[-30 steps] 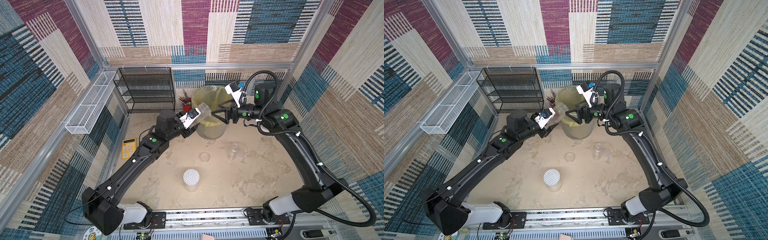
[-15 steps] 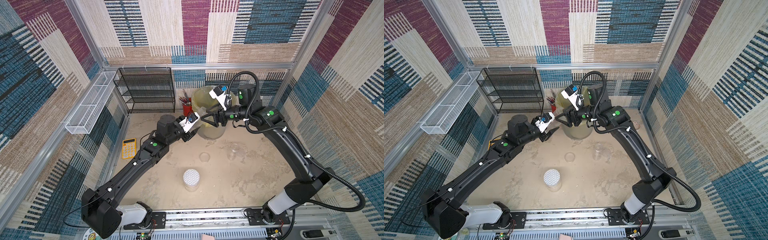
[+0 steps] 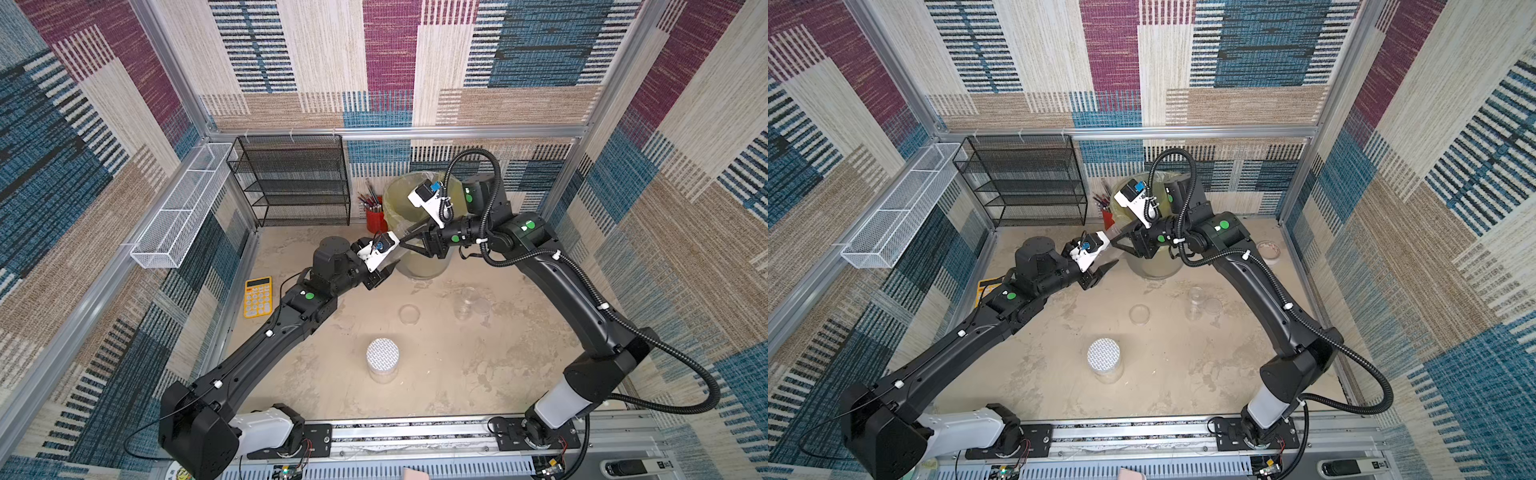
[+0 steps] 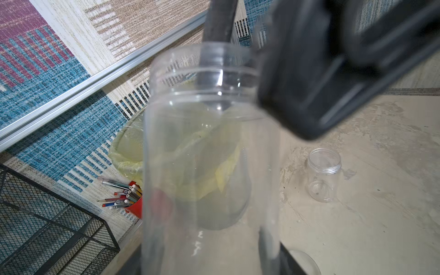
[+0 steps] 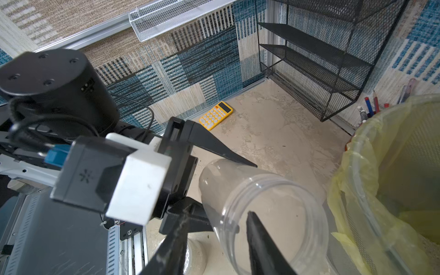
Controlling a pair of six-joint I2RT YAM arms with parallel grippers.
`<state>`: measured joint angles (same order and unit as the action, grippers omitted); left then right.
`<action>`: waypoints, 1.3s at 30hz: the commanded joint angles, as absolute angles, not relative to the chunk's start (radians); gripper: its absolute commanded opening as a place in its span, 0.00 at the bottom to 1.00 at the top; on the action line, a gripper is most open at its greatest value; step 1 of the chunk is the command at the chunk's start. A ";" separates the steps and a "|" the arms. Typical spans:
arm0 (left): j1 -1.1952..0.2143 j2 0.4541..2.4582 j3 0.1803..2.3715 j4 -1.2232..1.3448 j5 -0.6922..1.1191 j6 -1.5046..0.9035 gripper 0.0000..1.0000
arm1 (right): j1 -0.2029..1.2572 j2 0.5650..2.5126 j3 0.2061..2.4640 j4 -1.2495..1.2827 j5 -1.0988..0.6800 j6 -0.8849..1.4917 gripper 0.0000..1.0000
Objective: Empty moldy rice from jars
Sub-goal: Place the jar at the center of the board.
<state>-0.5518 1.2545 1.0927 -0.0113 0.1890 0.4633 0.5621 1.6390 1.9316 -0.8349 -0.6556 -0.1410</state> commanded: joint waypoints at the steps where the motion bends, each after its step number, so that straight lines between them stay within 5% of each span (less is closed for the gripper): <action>1: -0.550 1.243 1.082 0.075 0.192 0.448 0.00 | 0.565 1.654 1.933 -0.870 -0.723 -0.170 0.39; 8: -0.549 1.243 1.068 0.089 0.189 0.452 0.00 | 0.565 1.708 1.974 -0.925 -0.756 -0.178 0.16; 13: -0.549 1.243 1.062 0.101 0.189 0.442 0.12 | 0.574 1.715 1.979 -0.943 -0.761 -0.176 0.01; 28: -0.549 1.176 0.996 0.121 0.119 0.415 0.69 | 0.581 1.752 2.052 -0.958 -0.660 -0.116 0.00; 29: -0.548 1.165 0.989 0.119 0.118 0.407 0.77 | 0.581 1.760 2.063 -0.963 -0.659 -0.114 0.00; 30: -0.548 1.157 0.984 0.113 0.117 0.405 0.98 | 0.581 1.763 2.069 -0.963 -0.659 -0.112 0.00; 39: -0.548 1.094 0.947 0.060 0.129 0.397 0.99 | 0.581 1.788 2.080 -0.963 -0.660 -0.103 0.00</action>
